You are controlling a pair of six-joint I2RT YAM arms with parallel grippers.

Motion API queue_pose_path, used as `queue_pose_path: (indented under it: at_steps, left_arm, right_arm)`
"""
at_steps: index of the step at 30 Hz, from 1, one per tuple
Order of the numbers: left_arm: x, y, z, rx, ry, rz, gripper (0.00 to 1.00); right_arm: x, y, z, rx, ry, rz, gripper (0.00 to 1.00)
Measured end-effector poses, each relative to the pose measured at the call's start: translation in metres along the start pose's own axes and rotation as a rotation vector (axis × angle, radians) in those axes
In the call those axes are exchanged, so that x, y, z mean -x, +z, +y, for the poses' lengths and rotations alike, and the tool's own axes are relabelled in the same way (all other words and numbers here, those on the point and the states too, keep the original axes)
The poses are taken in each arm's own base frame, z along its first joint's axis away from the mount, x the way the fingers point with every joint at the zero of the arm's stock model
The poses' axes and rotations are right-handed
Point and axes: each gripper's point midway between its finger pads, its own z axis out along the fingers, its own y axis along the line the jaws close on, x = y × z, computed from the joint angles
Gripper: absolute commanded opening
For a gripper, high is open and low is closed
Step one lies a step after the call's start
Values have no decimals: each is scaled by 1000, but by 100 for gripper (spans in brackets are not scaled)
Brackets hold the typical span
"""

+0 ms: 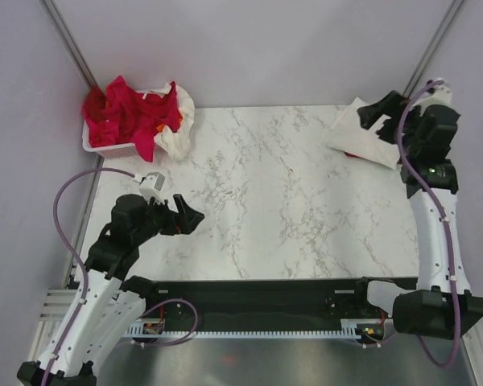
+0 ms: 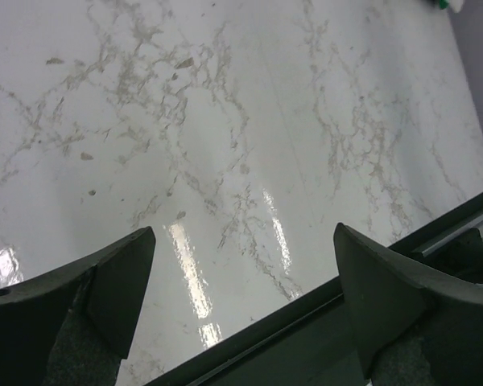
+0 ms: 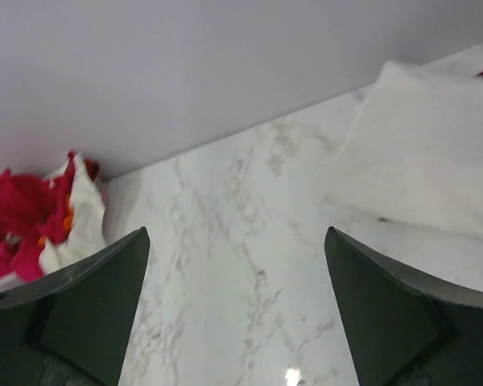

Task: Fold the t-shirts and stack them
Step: Reset both grippers

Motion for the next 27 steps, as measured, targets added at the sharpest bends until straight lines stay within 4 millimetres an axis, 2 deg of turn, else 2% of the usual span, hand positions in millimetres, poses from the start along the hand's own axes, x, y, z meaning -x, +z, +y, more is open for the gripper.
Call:
queue_pose_path:
  at_steps: [1,3,4,7,9,11,14,16,19,21,24,27]
  left_arm:
    - [5,-3,-7,-41,16,-30,100]
    - [10,-9,-19,-104,41,-68,100]
    - [15,-12,-24,-130,51,-92,100]
    - [24,-12,-29,-151,55,-130,100]
    - [28,-13,-32,-161,42,-145,100]
    - [34,-16,-43,-221,52,-185,100]
    - [28,-15,-59,-364,65,-235,100]
    - [22,-10,-56,-371,36,-236,100]
    - [34,-7,-46,-296,-3,-276,100]
    - [50,-7,-43,-243,-3,-293,100]
    - [85,-8,-44,-167,36,-327,100]
    - [116,-12,-35,-46,64,-359,100]
  right_arm:
    - [-25,-2,27,82,-12,52,98]
    - [-76,1,53,185,-18,164,98]
    - [-100,3,60,210,-18,221,98]
    - [-195,-5,75,266,-36,450,98]
    - [-235,-18,82,291,-58,545,98]
    - [-261,-31,89,323,-78,602,98]
    - [-275,-42,91,341,-89,628,98]
    - [-279,-47,91,352,-94,627,98]
    - [-279,-54,90,362,-100,617,98]
    - [-275,-58,90,369,-105,600,98]
    - [-265,-65,90,381,-118,555,98]
    - [-252,-69,91,388,-131,502,98]
